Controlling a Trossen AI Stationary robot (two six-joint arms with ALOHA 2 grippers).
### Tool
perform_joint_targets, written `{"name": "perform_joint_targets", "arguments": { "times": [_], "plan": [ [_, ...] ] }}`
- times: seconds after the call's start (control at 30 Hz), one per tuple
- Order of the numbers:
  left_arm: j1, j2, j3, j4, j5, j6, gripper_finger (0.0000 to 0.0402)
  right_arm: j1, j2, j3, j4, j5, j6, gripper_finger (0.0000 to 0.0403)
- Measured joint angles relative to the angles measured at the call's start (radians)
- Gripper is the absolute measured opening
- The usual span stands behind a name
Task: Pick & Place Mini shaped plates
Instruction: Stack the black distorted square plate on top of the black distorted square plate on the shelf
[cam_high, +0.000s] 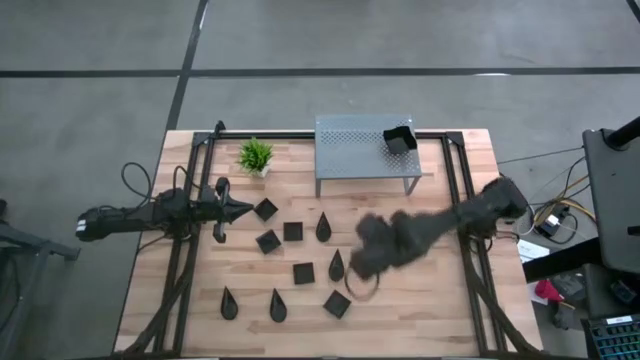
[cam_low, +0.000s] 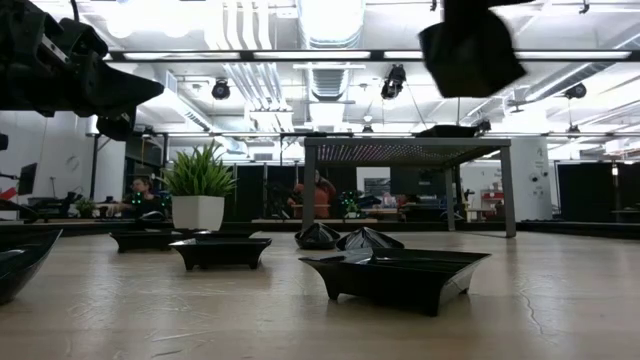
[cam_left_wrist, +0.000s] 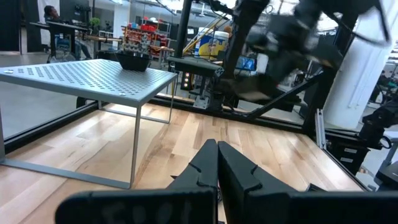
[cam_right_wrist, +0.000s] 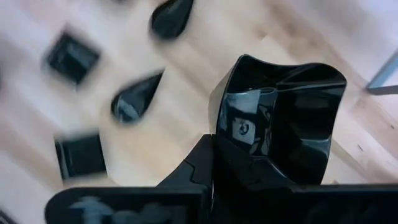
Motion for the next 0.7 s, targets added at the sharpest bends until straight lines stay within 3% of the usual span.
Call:
{"name": "perform_joint_targets", "arguments": {
  "times": [0.13,0.33,0.7],
  "plan": [
    [0.0,0.0,0.0,0.0,0.0,0.0,0.0005,-0.127,-0.071,0.008,-0.003,-0.047,-0.017,0.0008],
    [-0.001,0.0,0.0,0.0,0.0,0.0,0.0005,-0.303,-0.145,0.083,-0.034,-0.035,-0.119,0.0008],
    [0.0,0.0,0.0,0.0,0.0,0.0,0.0005,-0.593,-0.144,0.225,-0.146,0.007,-0.338,0.0008]
  ]
}}
